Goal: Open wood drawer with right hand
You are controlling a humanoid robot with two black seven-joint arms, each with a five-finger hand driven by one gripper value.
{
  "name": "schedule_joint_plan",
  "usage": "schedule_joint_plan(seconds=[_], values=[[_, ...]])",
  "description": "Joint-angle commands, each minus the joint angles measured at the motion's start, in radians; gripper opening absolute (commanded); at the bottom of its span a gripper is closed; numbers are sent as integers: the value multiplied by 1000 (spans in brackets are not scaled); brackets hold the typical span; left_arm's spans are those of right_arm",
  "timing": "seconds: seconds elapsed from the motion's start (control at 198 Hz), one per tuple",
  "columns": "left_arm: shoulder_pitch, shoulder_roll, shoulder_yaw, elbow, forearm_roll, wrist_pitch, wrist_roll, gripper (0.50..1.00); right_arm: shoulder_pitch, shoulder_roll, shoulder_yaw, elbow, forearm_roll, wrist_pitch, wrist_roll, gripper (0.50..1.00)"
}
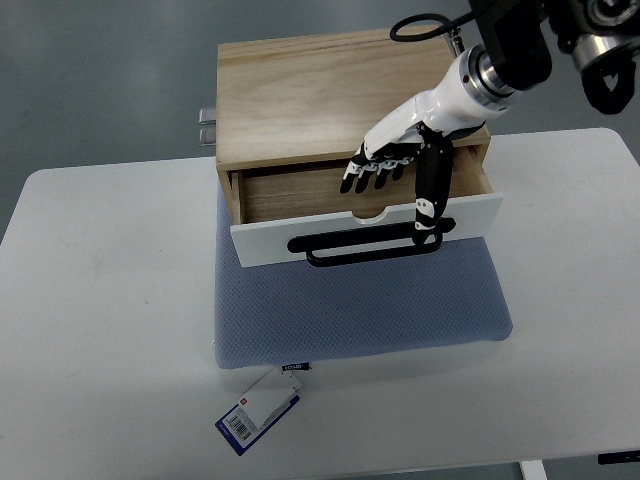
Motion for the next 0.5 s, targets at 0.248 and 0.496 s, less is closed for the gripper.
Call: schedule_joint_plan(seconds=[0.248, 0.496], values=[[0, 0, 0, -1, 0, 0, 1, 1000, -449, -90, 604, -473, -1, -186, 113, 942], [0, 0, 0, -1, 0, 0, 1, 1000, -913, 12, 1027, -637, -1, -286, 447, 942]])
